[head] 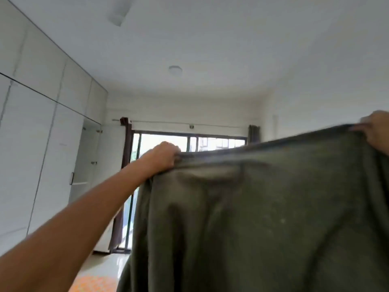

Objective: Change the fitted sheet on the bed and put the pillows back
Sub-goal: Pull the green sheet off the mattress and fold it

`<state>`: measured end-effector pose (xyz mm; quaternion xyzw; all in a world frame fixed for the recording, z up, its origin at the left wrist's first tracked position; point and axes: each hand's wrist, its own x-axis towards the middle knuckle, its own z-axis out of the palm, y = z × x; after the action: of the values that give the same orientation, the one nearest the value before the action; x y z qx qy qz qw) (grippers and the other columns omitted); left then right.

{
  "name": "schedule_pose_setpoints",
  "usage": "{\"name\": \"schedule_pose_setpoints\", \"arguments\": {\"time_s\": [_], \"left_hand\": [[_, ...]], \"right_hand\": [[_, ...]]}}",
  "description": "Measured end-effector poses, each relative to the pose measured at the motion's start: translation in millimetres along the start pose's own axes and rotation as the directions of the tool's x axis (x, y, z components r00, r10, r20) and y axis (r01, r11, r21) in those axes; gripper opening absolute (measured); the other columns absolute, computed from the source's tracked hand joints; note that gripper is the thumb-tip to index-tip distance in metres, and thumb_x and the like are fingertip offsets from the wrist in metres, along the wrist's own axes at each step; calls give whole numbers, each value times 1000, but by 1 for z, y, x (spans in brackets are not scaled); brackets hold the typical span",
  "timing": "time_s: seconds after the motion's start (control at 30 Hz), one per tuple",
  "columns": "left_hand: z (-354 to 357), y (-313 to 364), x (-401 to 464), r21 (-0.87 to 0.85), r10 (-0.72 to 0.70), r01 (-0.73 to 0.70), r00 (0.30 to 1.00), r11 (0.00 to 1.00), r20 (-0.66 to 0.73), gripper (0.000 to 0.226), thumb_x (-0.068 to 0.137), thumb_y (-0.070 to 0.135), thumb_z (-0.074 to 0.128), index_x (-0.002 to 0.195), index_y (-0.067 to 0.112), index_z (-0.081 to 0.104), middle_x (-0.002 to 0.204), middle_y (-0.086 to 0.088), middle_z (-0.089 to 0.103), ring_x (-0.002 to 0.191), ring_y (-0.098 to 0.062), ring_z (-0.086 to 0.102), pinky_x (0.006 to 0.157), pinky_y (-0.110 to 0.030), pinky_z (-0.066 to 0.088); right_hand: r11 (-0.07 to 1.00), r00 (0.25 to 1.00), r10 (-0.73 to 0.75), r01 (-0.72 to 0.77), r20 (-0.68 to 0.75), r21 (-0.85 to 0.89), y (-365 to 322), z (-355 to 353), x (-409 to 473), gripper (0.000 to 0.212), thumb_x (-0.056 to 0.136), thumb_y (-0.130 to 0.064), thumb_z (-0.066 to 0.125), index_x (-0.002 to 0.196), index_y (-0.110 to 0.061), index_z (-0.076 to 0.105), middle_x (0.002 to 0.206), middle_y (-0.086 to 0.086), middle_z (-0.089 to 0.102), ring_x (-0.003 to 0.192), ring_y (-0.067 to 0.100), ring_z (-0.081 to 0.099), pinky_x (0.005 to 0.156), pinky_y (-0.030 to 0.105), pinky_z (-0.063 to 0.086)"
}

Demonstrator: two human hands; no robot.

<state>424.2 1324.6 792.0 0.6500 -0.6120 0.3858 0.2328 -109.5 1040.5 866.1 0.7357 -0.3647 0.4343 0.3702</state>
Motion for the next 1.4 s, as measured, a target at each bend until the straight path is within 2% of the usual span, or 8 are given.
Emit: {"name": "schedule_pose_setpoints", "arguments": {"time_s": [0.23,0.4,0.6,0.77,0.93,1.13,1.27,1.4], "left_hand": [[-40,-24,31,-283,-212,158,962,946,-173,21,89,5,61,106,-3,71,106,-22,68,105,-36,60,89,-32,42],[-28,-25,-1,-91,-89,159,850,983,520,14,90,7,61,92,0,72,78,-10,64,75,-24,62,61,-25,47],[-63,-16,9,-240,-201,152,961,959,-192,36,78,17,54,103,-1,73,98,-24,70,93,-34,63,75,-29,41],[-8,7,-49,-266,-112,148,983,953,147,52,69,25,44,101,-2,73,103,-19,70,102,-31,62,82,-25,40],[25,29,-108,-536,-144,253,961,805,237,22,81,7,73,103,8,72,94,-10,72,71,-8,62,65,-19,45],[61,76,-162,-582,-59,307,912,753,405,24,75,16,80,97,10,74,67,5,67,51,6,58,57,-14,49],[76,125,-180,-581,17,254,908,773,419,11,76,13,78,87,11,77,62,7,62,50,13,53,53,-4,37],[85,172,-184,-609,23,235,923,758,385,11,78,14,75,88,14,76,69,2,62,55,3,50,52,-3,34]], "right_hand": [[972,972,233,-234,-35,-5,-161,-107,-33,31,93,-19,59,72,4,63,74,18,55,81,42,59,74,42,45],[991,967,126,-114,223,-67,-175,-106,-49,31,94,-24,58,68,-7,57,77,8,49,86,37,58,73,36,38],[989,991,124,-128,-58,-67,-147,-105,-24,30,92,-15,61,66,-1,57,68,3,41,71,39,58,69,41,45],[998,989,60,-59,132,-10,-114,-74,-54,43,95,-55,43,56,-38,35,58,-12,35,51,15,41,63,42,47],[973,895,216,-229,391,-14,-128,-42,-156,22,91,-20,60,76,-7,69,61,-3,45,61,25,45,67,46,46],[681,621,535,-719,573,143,-54,63,-303,51,69,-84,49,68,-35,64,76,3,67,74,27,65,68,-2,38],[572,588,506,-776,630,266,-174,16,-315,23,86,-11,69,75,-31,61,107,16,65,87,17,58,67,8,42],[277,609,224,-788,761,550,-272,-5,-300,23,91,4,53,86,-17,61,74,-4,69,61,-6,60,57,4,43]]}}
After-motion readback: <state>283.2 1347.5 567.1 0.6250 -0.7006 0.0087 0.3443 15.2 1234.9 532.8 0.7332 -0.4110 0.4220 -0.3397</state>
